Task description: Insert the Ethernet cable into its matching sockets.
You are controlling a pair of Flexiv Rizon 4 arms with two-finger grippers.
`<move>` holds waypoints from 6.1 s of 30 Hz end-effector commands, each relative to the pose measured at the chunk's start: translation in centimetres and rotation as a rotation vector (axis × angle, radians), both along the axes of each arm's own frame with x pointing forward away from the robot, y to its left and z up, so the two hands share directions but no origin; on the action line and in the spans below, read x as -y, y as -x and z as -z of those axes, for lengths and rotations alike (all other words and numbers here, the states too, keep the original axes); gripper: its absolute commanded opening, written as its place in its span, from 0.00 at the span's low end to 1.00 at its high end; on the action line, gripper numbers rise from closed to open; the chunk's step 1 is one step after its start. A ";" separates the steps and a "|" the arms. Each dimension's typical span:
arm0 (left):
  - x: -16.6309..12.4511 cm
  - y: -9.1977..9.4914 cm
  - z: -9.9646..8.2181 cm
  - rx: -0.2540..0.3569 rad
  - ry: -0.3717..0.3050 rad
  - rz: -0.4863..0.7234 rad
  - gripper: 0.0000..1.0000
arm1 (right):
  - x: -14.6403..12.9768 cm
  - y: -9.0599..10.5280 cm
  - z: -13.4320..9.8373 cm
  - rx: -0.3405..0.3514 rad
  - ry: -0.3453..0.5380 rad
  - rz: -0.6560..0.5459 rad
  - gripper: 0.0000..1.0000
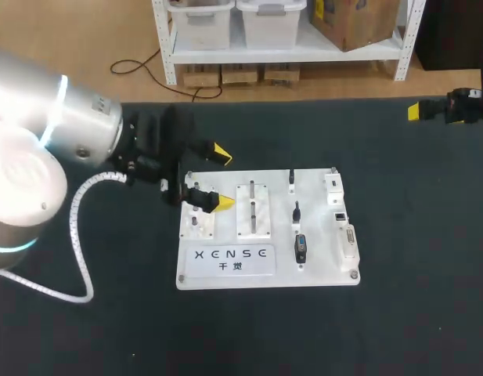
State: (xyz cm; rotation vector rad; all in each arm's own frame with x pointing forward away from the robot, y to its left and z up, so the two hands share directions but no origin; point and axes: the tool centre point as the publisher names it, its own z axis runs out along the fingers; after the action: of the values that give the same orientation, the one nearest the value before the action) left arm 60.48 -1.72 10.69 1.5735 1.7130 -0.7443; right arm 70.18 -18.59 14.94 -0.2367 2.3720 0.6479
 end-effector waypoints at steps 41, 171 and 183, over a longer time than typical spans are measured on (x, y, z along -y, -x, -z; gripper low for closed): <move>-0.2 1.5 5.8 -0.042 -0.002 0.042 1.00 | 0.0 0.0 0.0 0.000 0.000 0.000 1.00; -0.2 1.5 5.8 -0.042 -0.002 0.042 1.00 | -14.3 8.3 10.2 -0.635 0.565 0.053 0.00; -0.2 1.5 5.8 -0.042 -0.002 0.042 1.00 | -13.8 8.6 11.0 -0.653 0.579 0.050 0.00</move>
State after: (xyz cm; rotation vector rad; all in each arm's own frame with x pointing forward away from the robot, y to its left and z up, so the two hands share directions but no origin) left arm 58.94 -1.61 5.06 1.6129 1.7226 -0.7999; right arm 61.50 -4.67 4.25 -0.2356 3.1499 -0.0286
